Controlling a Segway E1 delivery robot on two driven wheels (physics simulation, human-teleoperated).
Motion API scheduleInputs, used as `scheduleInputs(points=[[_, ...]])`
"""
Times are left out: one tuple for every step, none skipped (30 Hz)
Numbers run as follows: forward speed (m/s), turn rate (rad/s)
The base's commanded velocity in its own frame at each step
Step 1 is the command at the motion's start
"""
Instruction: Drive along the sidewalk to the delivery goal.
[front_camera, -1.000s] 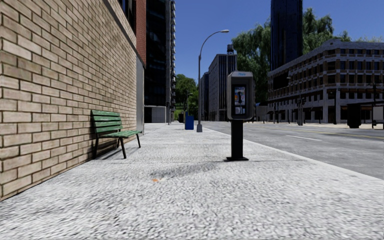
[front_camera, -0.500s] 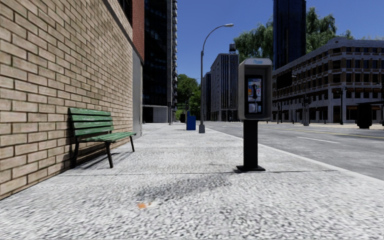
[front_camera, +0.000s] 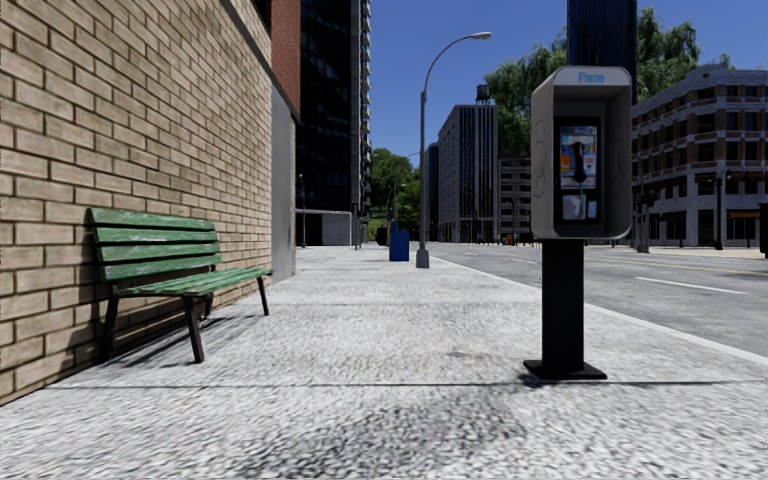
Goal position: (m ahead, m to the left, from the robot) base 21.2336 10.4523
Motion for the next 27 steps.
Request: scheduleInputs(points=[[1.46, 0.00], [1.46, 0.00], [1.46, 0.00], [1.46, 0.00], [1.46, 0.00], [1.46, 0.00], [1.45, 0.00], [1.45, 0.00], [1.45, 0.00], [1.45, 0.00], [1.45, 0.00], [1.44, 0.00], [1.44, 0.00], [1.44, 0.00], [1.44, 0.00], [1.44, 0.00], [1.43, 0.00], [1.43, 0.00], [1.43, 0.00], [1.43, 0.06], [1.43, 0.54], [1.42, 0.65], [1.42, 0.67], [1.42, 0.19], [1.42, 0.19], [1.42, 0.03], [1.42, 0.00]])
